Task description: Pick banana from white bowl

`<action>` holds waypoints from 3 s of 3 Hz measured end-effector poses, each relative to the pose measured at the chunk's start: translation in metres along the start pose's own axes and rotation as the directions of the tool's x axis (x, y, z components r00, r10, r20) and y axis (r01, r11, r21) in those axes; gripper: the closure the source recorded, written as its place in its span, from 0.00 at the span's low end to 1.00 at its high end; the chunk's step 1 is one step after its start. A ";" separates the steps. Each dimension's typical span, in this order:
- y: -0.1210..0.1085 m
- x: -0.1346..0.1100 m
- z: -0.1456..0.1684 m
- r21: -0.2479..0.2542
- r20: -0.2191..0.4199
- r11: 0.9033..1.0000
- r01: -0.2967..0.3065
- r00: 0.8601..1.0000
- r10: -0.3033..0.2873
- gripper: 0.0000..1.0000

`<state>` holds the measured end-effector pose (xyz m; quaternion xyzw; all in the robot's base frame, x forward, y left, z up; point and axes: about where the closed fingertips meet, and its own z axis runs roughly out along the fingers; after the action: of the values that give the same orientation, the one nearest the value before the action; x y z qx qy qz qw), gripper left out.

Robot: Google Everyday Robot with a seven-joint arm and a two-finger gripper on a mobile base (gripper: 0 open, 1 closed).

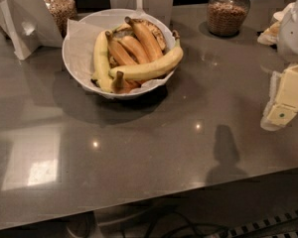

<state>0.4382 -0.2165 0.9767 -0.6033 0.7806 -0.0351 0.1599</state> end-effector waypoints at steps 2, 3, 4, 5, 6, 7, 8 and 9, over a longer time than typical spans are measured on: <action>-0.013 -0.026 0.003 0.044 0.098 0.998 0.050 0.994 -0.054 0.00; -0.032 -0.064 0.008 0.084 0.231 0.992 0.096 0.966 -0.114 0.00; -0.049 -0.102 0.010 0.123 0.362 0.983 0.138 0.916 -0.174 0.00; -0.057 -0.140 0.015 0.140 0.448 0.973 0.183 0.865 -0.227 0.00; -0.061 -0.175 0.022 0.144 0.504 0.960 0.239 0.817 -0.279 0.00; -0.061 -0.175 0.022 0.144 0.504 0.960 0.240 0.817 -0.279 0.00; -0.066 -0.189 0.030 0.171 0.484 0.941 0.293 0.807 -0.339 0.00; -0.069 -0.201 0.044 0.169 0.460 0.923 0.347 0.800 -0.385 0.19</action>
Offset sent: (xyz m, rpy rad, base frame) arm 0.0427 0.0480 0.0080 0.1642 -0.1416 0.1453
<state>0.5602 -0.0378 0.9938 -0.7251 0.5821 0.0570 0.3635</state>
